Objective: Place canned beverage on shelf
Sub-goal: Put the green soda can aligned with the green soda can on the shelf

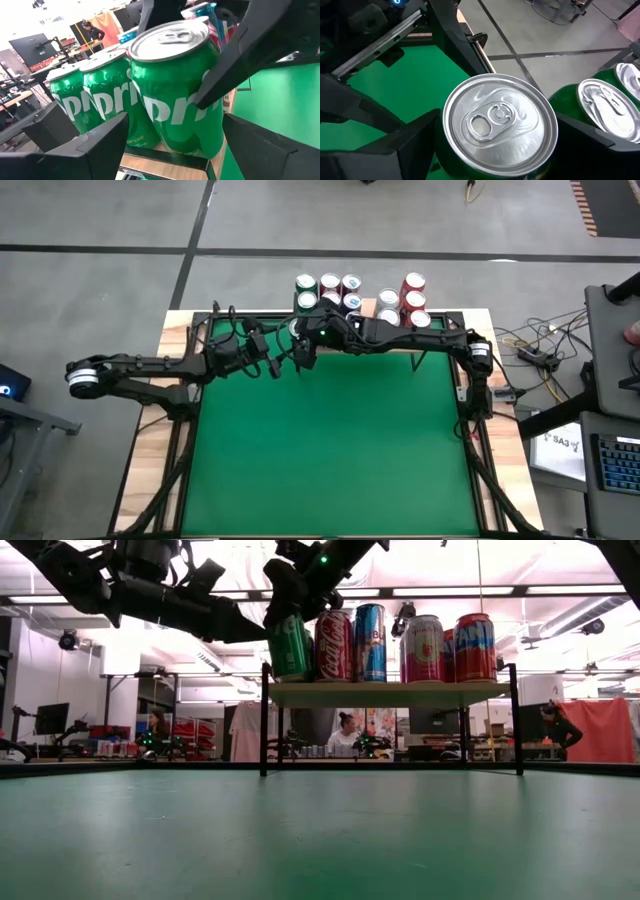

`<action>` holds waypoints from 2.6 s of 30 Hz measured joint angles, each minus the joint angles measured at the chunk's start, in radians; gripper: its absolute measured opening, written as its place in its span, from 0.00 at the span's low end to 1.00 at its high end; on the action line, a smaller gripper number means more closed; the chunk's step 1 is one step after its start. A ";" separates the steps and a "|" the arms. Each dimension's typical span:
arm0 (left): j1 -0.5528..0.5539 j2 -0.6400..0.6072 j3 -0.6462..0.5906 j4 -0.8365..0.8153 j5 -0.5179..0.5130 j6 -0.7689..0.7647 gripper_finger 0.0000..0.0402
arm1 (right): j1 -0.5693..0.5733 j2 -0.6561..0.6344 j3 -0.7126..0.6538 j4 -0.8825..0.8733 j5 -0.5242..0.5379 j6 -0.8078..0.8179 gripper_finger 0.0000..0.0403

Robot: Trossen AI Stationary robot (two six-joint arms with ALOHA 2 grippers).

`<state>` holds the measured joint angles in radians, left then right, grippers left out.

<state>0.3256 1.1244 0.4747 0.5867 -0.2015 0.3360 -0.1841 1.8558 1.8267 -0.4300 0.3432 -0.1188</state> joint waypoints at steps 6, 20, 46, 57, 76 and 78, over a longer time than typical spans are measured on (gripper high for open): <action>0.000 -0.008 0.000 -0.012 0.000 0.007 0.76 | 0.000 0.003 0.000 0.001 0.000 -0.005 0.80; 0.000 -0.008 0.000 -0.011 0.000 0.005 0.76 | -0.010 0.004 0.000 0.003 -0.002 0.001 0.81; 0.000 -0.008 0.000 0.004 0.000 -0.005 0.76 | -0.013 0.004 0.000 0.003 0.000 0.022 0.81; 0.000 -0.008 0.000 0.004 0.000 -0.005 0.76 | -0.013 0.004 0.000 -0.001 -0.002 -0.010 0.81; 0.000 -0.008 0.004 0.004 0.001 -0.016 0.76 | -0.015 0.005 0.000 0.001 0.025 0.040 0.81; 0.000 -0.008 0.005 0.004 0.001 -0.017 0.76 | -0.015 0.005 0.000 0.001 0.024 0.037 0.81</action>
<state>0.3252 1.1164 0.4793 0.5911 -0.2005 0.3191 -0.1989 1.8606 1.8267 -0.4291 0.3676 -0.0814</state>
